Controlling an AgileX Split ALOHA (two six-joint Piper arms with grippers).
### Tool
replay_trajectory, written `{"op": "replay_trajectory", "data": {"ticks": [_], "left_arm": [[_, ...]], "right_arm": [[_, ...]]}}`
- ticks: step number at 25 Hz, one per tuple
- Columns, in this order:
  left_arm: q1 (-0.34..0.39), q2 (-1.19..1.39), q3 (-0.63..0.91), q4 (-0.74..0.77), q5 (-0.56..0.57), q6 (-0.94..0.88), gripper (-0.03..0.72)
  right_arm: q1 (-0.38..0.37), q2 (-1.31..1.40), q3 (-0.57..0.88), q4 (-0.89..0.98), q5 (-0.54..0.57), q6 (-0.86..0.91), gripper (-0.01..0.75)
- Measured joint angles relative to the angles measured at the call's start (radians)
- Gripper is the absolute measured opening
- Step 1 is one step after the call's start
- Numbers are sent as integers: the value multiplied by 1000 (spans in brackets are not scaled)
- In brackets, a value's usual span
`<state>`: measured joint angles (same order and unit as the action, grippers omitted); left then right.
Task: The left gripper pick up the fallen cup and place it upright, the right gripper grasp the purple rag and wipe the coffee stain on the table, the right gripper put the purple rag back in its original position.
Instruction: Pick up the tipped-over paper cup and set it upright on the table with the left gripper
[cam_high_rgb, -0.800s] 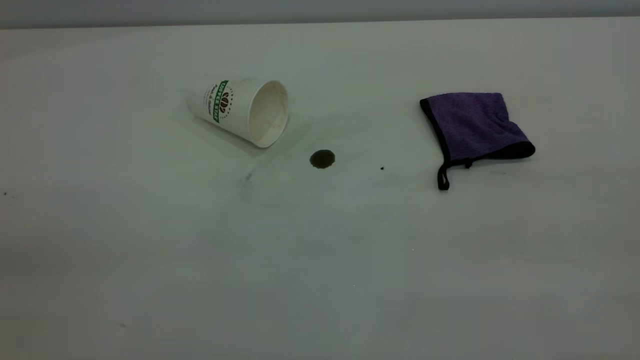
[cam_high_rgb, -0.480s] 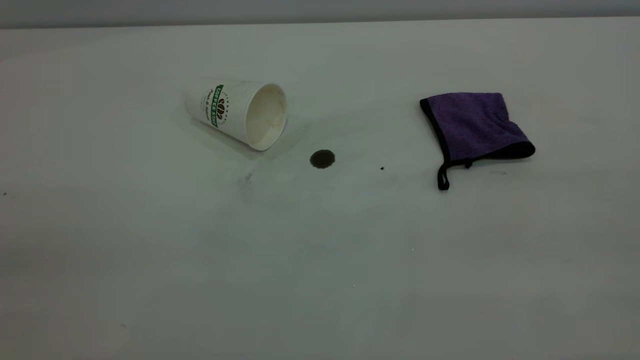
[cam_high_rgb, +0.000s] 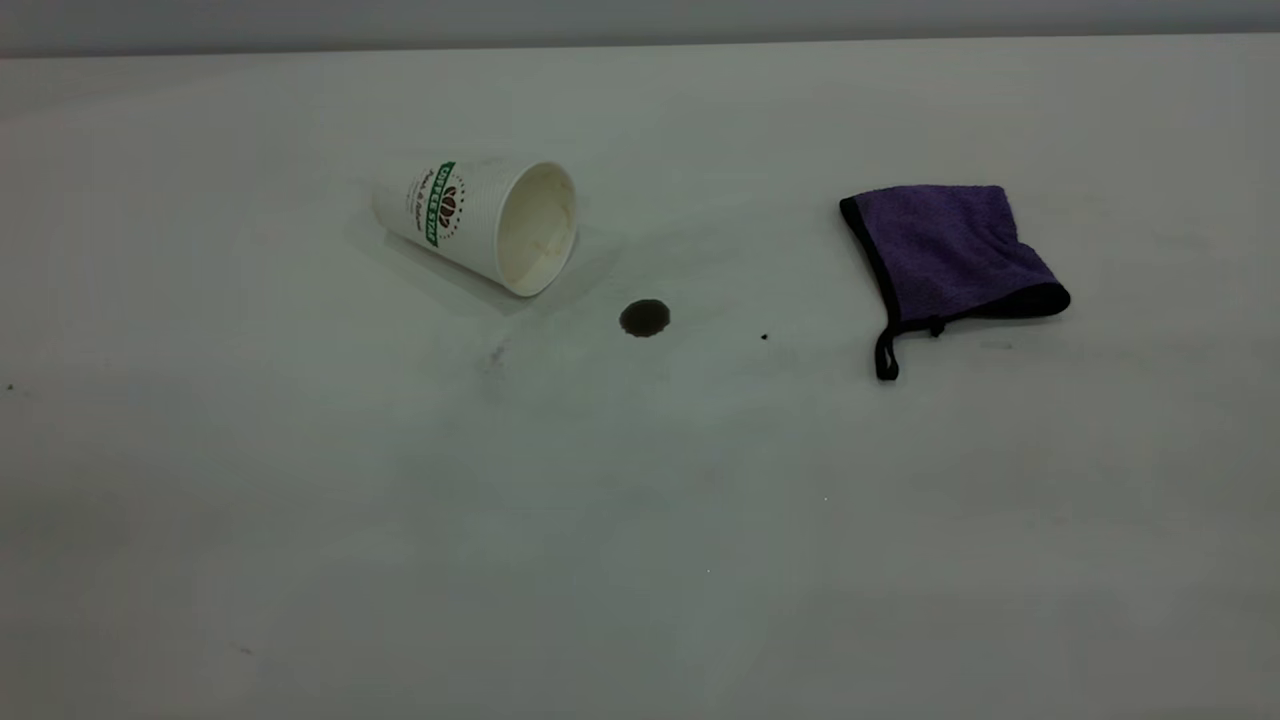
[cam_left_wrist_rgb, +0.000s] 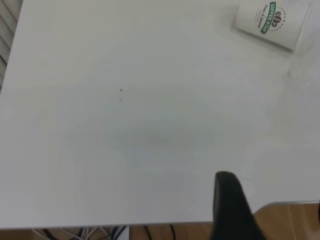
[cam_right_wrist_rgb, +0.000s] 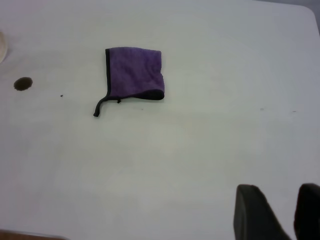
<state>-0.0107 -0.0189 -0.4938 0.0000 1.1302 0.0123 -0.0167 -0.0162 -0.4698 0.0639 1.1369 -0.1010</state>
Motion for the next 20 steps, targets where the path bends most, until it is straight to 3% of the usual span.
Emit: {"op": "replay_trajectory", "data": {"ticks": [20], "left_arm": [[0, 15, -2, 26, -2, 0, 476]], "right_arm": [[0, 0, 0, 0, 0, 0, 238]]}}
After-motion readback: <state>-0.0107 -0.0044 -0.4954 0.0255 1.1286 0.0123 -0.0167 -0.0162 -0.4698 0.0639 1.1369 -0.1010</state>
